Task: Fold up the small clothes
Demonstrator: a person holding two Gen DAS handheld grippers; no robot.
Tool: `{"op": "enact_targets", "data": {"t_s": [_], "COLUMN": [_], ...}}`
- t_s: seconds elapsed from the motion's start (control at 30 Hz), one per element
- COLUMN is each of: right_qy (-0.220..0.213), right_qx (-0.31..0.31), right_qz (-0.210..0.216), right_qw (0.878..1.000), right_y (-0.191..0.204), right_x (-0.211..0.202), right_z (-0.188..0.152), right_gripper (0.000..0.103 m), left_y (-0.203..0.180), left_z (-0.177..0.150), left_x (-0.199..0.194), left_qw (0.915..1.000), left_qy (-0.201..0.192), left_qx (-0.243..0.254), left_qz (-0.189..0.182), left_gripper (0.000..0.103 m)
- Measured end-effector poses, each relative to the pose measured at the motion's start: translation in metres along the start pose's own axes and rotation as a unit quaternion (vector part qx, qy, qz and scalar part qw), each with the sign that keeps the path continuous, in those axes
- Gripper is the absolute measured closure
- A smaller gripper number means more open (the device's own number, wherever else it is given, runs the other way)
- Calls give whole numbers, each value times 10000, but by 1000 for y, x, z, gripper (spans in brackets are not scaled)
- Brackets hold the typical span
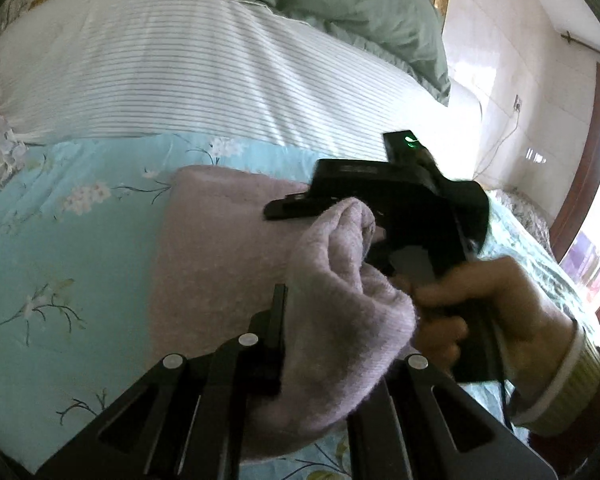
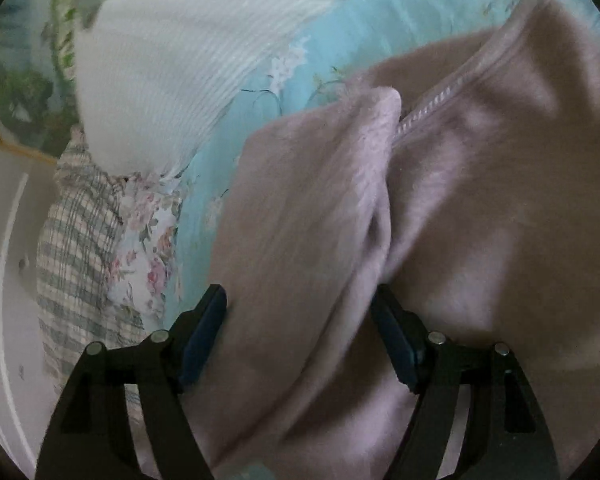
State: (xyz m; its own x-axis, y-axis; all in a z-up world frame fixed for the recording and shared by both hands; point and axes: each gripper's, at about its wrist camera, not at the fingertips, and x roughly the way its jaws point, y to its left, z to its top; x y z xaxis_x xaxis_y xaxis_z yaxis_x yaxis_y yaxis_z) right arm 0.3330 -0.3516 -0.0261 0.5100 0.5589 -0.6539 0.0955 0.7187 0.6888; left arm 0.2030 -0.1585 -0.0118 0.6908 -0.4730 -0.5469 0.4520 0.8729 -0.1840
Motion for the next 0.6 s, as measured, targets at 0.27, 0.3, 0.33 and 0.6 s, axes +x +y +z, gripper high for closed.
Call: {"op": "enact_targets", "data": {"t_s": [0.27,0.3,0.33,0.6], "right_qy": [-962,-1034,-1075,-704], "right_qx": [-1217,-1378,-1447,-955], "right_qz": [105,17,-67,-953], "right_qw": [9878,9850,9836,9884], "right_y": [46,47,43,-43], "right_x": [-85,-97,-107,-103], "right_z": [7,6,6,8], "right_gripper": [84,84,84,84], "left_y": [-54,-66,-79,-116], "left_z": [5,5,3,-26], "left_x": [-12,-8,-2,59], "left_qw": [9988,9983,9976,9934], "left_qy": [-113,-95,-32,762], "left_qx": [419,518,626,734], "left_qz": [-234,-263,-283,-435], "left_gripper": [98,97,97,97]}}
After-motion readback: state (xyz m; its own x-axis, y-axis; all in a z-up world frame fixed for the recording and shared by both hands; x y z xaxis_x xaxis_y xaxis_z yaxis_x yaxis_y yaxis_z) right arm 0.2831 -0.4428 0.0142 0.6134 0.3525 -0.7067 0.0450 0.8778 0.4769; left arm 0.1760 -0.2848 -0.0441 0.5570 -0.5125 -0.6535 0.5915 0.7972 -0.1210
